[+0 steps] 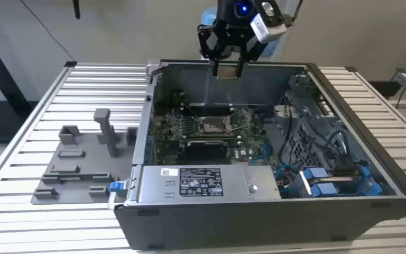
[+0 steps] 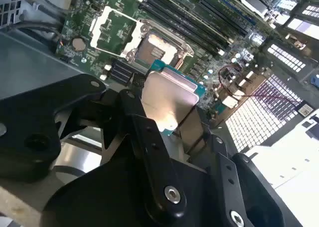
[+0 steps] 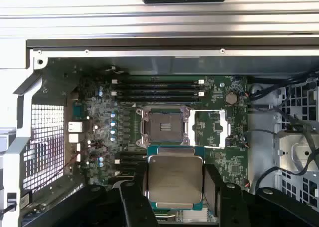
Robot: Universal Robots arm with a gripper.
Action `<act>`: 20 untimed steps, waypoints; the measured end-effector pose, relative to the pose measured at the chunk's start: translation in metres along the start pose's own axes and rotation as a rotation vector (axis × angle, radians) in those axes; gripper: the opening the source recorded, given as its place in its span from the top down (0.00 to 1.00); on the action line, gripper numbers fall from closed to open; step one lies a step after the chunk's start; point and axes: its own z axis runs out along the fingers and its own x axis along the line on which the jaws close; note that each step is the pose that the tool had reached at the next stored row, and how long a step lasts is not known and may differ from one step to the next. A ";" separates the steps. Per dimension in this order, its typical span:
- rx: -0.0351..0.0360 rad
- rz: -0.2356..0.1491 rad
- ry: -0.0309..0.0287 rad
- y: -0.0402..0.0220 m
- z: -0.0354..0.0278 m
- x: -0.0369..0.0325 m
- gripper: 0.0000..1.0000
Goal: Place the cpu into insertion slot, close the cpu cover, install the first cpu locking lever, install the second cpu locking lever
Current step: 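Place the cpu into insertion slot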
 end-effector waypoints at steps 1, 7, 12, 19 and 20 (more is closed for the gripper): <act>0.0000 0.000 0.0000 0.0000 0.0000 0.0000 0.45; 0.0000 0.000 0.0000 0.0000 0.0000 0.0000 0.45; 0.0008 0.008 -0.0005 0.0000 -0.0001 -0.0001 0.45; 0.0043 0.027 -0.0022 0.0000 0.0000 -0.0001 0.45; 0.0047 0.031 -0.0024 0.0000 0.0000 -0.0001 0.45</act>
